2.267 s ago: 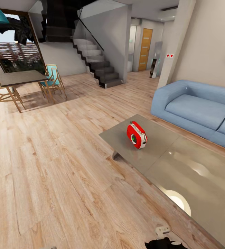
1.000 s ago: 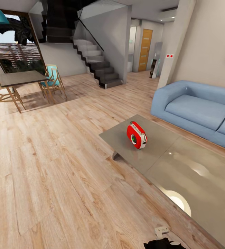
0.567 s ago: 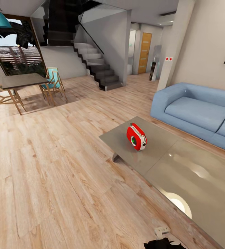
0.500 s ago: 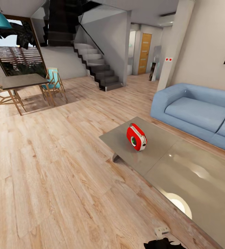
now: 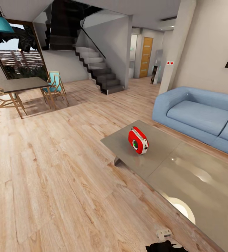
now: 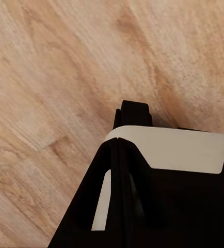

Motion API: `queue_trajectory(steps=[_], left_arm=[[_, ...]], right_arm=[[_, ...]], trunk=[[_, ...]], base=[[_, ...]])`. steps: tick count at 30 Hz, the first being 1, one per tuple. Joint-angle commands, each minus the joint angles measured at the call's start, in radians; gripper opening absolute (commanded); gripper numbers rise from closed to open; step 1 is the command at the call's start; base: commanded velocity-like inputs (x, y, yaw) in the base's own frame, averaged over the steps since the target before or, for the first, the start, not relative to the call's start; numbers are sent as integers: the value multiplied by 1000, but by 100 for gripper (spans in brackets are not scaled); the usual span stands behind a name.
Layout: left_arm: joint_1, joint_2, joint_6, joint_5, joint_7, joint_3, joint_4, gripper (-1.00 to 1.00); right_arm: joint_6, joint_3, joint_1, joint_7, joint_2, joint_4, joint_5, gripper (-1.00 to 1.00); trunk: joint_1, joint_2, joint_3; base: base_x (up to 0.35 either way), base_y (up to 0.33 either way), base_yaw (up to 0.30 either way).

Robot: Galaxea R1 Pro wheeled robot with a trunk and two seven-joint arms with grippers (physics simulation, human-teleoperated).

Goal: Turn on the radio receiver that's on the table in the living room.

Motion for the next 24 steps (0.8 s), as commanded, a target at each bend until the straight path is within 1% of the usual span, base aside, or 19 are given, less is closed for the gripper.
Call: queue_trajectory(steps=[1, 24], left_arm=[[0, 0, 0, 0, 0, 0, 0, -100], [0, 0, 0, 0, 0, 0, 1, -100]], right_arm=[[0, 0, 0, 0, -1, 0, 0, 100], [1, 0, 0, 0, -2, 1, 2, 100]], trunk=[[0, 0, 0], [0, 0, 1]], base=[[0, 0, 0], [0, 0, 0]])
